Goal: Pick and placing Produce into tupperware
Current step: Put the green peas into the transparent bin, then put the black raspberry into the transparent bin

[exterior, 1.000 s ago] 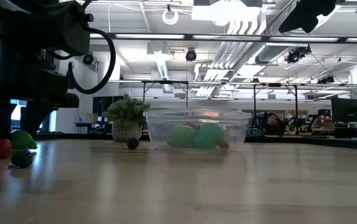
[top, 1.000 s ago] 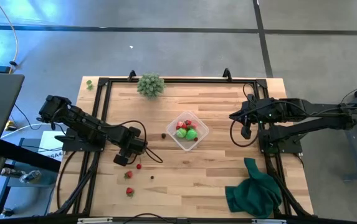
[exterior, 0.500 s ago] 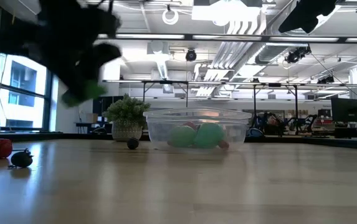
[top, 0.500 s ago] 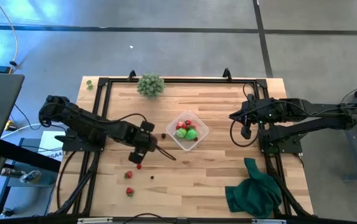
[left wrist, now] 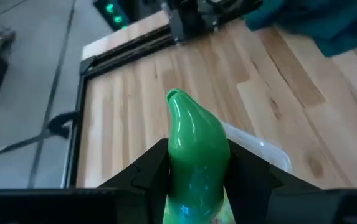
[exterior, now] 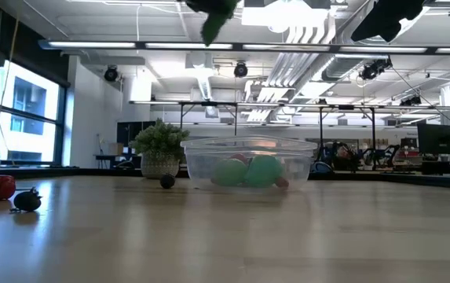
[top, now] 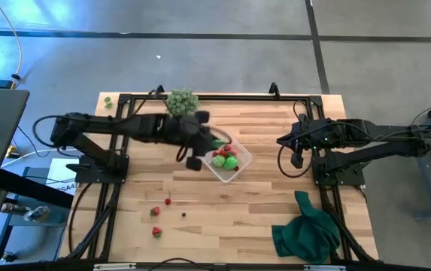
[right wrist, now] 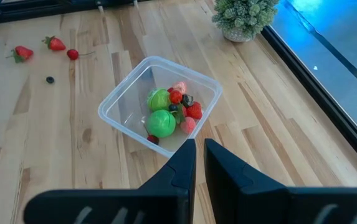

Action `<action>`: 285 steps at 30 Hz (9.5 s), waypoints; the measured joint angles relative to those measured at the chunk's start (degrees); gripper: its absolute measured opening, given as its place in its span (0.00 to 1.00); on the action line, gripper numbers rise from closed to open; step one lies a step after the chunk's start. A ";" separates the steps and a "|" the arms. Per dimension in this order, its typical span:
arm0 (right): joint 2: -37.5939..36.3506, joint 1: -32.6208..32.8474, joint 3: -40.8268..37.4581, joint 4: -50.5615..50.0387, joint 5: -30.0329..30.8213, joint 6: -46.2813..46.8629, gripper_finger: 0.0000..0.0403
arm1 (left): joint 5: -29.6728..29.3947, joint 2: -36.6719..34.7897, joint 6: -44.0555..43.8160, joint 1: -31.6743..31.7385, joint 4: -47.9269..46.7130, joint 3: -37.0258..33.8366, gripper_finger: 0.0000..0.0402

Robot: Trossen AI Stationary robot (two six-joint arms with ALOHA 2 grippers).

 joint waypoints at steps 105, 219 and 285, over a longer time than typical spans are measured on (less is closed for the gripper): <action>-0.01 0.00 0.00 0.01 0.01 0.00 0.06 | 2.79 -2.27 -7.41 7.63 -22.62 -9.95 0.42; 0.01 0.01 0.00 -0.01 -0.01 0.00 0.06 | 4.64 11.62 -18.97 1.97 31.01 -41.17 0.31; -0.02 0.00 0.00 -0.12 0.02 0.00 0.06 | 17.11 25.97 3.21 9.05 -2.35 3.67 0.30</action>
